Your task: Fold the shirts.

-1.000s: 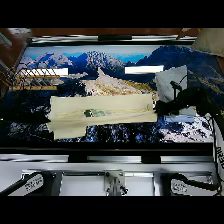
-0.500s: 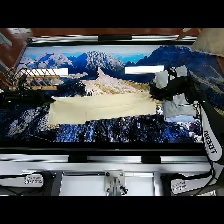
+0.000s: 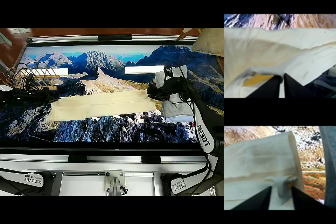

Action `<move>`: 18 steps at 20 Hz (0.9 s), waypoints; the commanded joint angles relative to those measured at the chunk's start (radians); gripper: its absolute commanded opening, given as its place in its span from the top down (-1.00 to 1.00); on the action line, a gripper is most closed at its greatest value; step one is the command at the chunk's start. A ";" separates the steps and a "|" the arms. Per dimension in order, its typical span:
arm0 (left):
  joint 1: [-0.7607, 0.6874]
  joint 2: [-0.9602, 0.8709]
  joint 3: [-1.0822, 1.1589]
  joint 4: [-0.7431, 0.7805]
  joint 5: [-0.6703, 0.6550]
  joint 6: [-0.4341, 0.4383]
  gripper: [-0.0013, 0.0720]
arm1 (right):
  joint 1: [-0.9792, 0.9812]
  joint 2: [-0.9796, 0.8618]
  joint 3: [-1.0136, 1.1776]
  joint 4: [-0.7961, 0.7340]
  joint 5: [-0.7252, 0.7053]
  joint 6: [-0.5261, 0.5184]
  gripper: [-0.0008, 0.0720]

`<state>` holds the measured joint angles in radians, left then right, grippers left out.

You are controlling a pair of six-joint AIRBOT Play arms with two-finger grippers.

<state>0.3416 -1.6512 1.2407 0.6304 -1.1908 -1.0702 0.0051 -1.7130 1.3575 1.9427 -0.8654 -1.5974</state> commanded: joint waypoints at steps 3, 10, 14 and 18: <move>0.012 -0.013 0.025 -0.002 -0.074 -0.027 -0.70 | -0.016 0.057 0.002 -0.047 -0.011 -0.015 -0.57; 0.015 0.035 0.096 -0.003 -0.217 -0.042 -0.65 | -0.034 -0.010 0.002 0.074 -0.023 -0.026 -0.75; -0.002 0.101 0.098 -0.003 -0.217 -0.038 -0.65 | -0.034 -0.047 0.002 0.082 -0.014 -0.003 -0.75; -0.017 0.123 0.119 -0.034 -0.217 -0.039 -0.65 | -0.034 -0.058 0.002 0.068 -0.040 0.037 -0.73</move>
<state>0.3351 -1.5471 1.3464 0.6212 -1.4036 -1.1099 -0.0296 -1.7557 1.3598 2.0132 -0.8829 -1.5906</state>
